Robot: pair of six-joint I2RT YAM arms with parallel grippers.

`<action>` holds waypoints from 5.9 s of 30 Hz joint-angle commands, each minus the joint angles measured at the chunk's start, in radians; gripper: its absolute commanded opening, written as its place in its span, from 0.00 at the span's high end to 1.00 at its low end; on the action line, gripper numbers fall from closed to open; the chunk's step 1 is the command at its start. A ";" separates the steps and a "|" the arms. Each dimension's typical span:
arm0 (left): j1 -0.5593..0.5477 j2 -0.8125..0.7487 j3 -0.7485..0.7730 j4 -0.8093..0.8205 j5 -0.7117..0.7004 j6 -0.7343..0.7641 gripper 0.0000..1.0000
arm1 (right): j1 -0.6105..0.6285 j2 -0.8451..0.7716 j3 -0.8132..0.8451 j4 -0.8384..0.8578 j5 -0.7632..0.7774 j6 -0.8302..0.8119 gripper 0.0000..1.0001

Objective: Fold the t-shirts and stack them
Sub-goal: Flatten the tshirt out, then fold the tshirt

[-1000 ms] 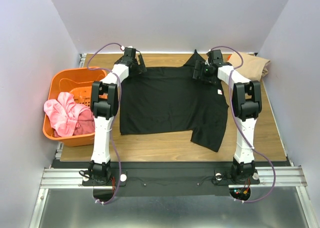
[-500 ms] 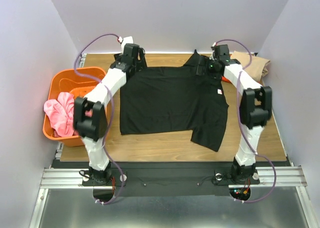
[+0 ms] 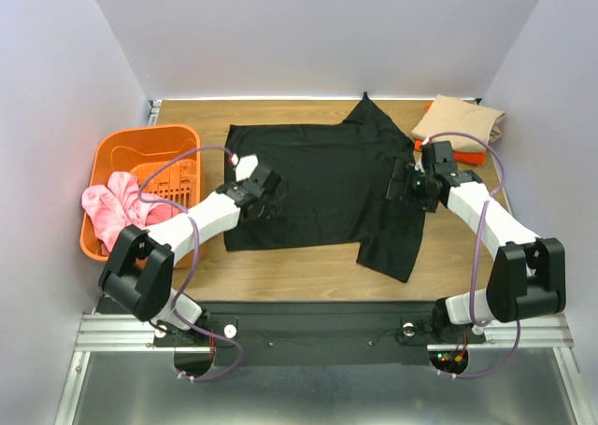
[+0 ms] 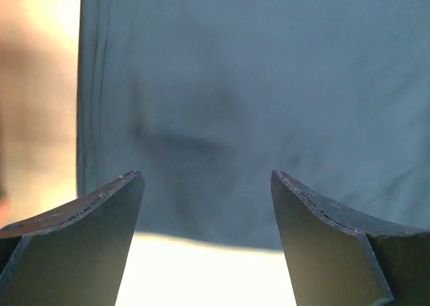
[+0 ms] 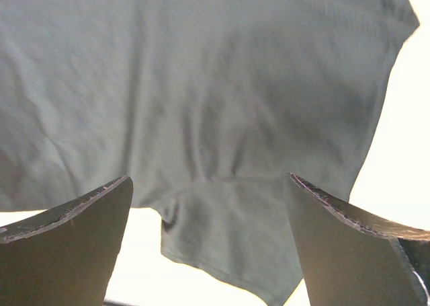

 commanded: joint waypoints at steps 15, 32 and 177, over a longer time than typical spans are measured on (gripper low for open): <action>-0.062 -0.164 -0.164 -0.335 -0.139 -0.719 0.15 | 0.006 -0.006 0.001 0.008 -0.071 0.007 0.01; -0.062 0.084 -0.092 -0.375 -0.135 -0.943 0.27 | 0.006 -0.019 -0.031 0.011 -0.078 -0.014 0.01; 0.248 0.281 0.344 -0.164 0.123 -0.017 1.00 | -0.024 0.788 1.047 -0.255 0.122 0.029 1.00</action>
